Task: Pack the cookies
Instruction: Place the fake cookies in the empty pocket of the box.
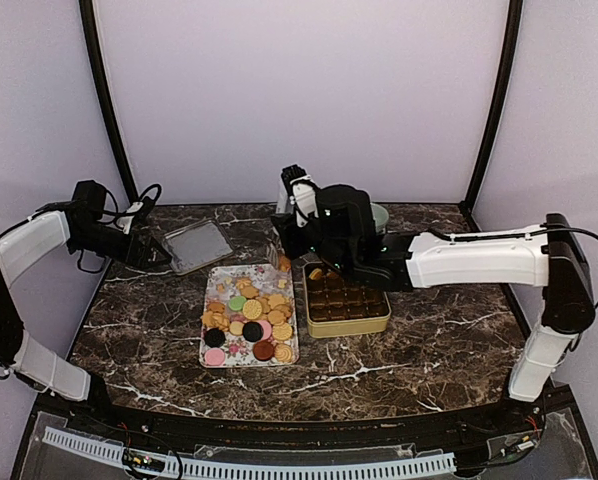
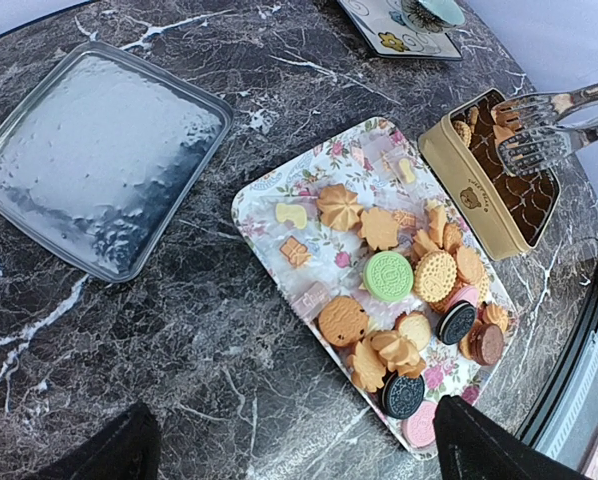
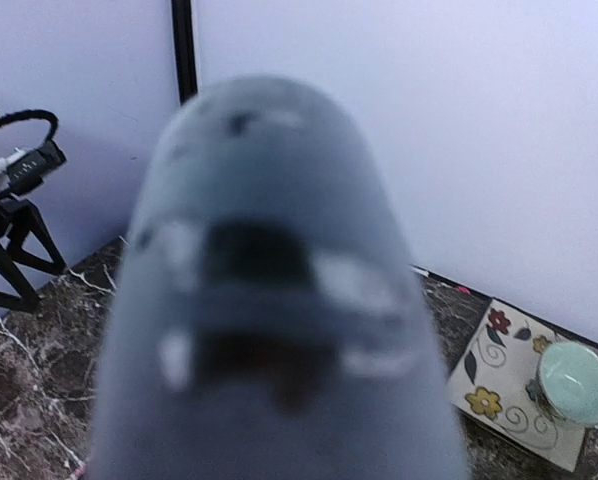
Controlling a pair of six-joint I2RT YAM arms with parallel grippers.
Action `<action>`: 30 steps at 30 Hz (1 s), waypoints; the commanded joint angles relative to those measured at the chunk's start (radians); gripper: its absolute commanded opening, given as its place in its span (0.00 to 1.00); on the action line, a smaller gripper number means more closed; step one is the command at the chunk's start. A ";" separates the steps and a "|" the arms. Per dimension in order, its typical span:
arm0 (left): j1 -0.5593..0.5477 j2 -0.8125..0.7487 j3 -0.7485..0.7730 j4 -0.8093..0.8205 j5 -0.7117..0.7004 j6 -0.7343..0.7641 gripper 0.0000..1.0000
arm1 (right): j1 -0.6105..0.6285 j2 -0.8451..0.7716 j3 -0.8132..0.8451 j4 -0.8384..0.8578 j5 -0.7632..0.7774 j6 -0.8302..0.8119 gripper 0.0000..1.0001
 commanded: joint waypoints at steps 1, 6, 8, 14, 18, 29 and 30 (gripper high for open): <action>0.009 -0.007 0.020 0.004 0.009 -0.004 0.98 | -0.065 -0.136 -0.163 0.067 0.098 0.044 0.30; 0.009 -0.007 0.018 0.008 0.016 -0.006 0.98 | -0.120 -0.250 -0.310 0.071 0.137 0.059 0.31; 0.009 -0.007 0.018 0.009 0.019 -0.008 0.98 | -0.137 -0.266 -0.329 0.069 0.149 0.056 0.31; 0.009 -0.007 0.013 0.009 0.022 -0.007 0.97 | -0.171 -0.265 -0.337 0.076 0.165 0.039 0.31; 0.009 -0.011 0.013 0.012 0.024 -0.010 0.98 | -0.182 -0.243 -0.336 0.088 0.164 0.034 0.31; 0.009 -0.015 0.008 0.015 0.025 -0.007 0.98 | -0.198 -0.210 -0.333 0.104 0.139 0.040 0.31; 0.009 -0.015 0.005 0.017 0.025 -0.009 0.98 | -0.198 -0.211 -0.333 0.103 0.124 0.042 0.31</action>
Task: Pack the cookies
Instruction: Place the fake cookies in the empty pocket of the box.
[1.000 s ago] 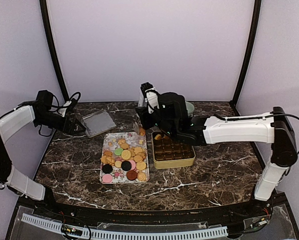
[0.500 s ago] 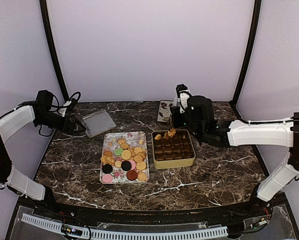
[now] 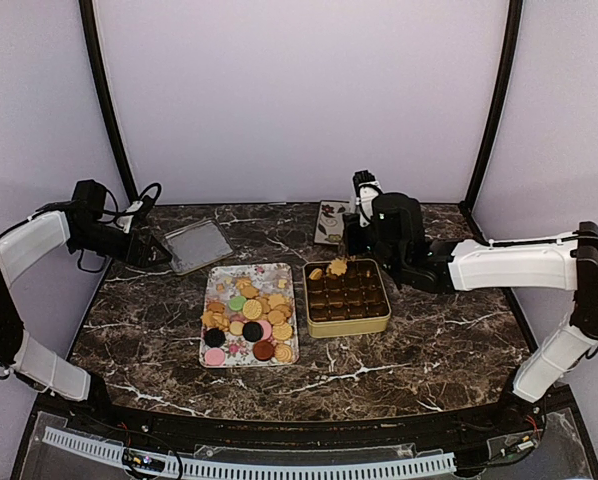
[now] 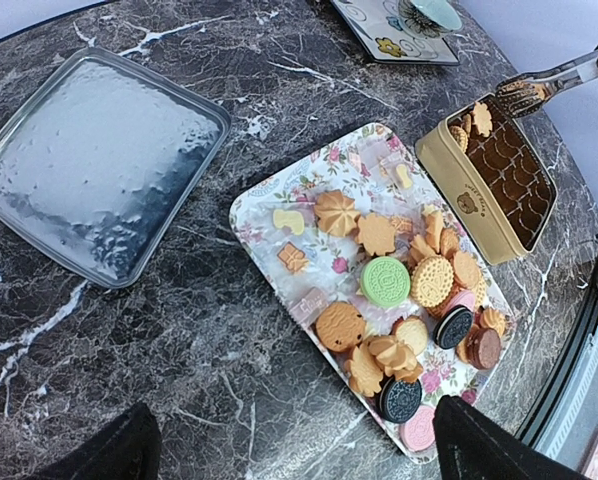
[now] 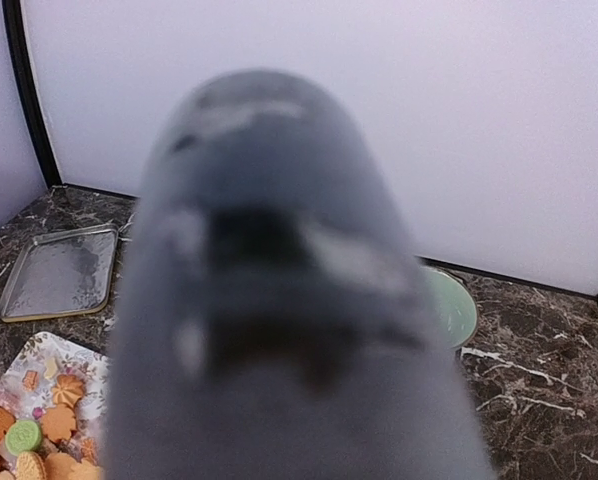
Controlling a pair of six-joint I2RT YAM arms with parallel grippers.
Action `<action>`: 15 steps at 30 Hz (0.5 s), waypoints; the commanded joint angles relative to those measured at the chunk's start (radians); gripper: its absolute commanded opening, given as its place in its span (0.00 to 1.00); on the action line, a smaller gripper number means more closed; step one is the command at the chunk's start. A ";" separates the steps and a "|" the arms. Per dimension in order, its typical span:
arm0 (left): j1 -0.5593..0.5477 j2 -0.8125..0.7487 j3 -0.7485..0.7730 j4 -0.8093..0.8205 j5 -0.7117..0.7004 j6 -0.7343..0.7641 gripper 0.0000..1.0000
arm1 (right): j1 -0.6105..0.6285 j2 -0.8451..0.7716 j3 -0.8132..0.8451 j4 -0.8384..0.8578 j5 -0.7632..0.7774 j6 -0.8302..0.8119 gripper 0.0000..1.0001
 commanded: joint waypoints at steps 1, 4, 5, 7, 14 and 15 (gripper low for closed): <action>0.008 -0.015 0.002 0.011 0.017 -0.002 0.98 | -0.007 -0.006 -0.002 0.064 -0.036 0.007 0.34; 0.009 -0.012 -0.002 0.016 0.024 -0.006 0.98 | -0.007 -0.005 0.001 0.063 -0.055 0.021 0.37; 0.009 -0.010 -0.001 0.016 0.025 -0.007 0.98 | -0.007 0.000 0.002 0.063 -0.059 0.024 0.38; 0.009 -0.010 0.001 0.016 0.028 -0.008 0.98 | -0.007 0.008 0.008 0.061 -0.061 0.028 0.39; 0.008 -0.019 -0.004 0.012 0.022 0.001 0.98 | -0.007 0.058 0.029 0.062 -0.057 0.027 0.41; 0.009 -0.021 -0.004 0.011 0.022 0.000 0.98 | -0.007 0.068 0.033 0.062 -0.058 0.025 0.42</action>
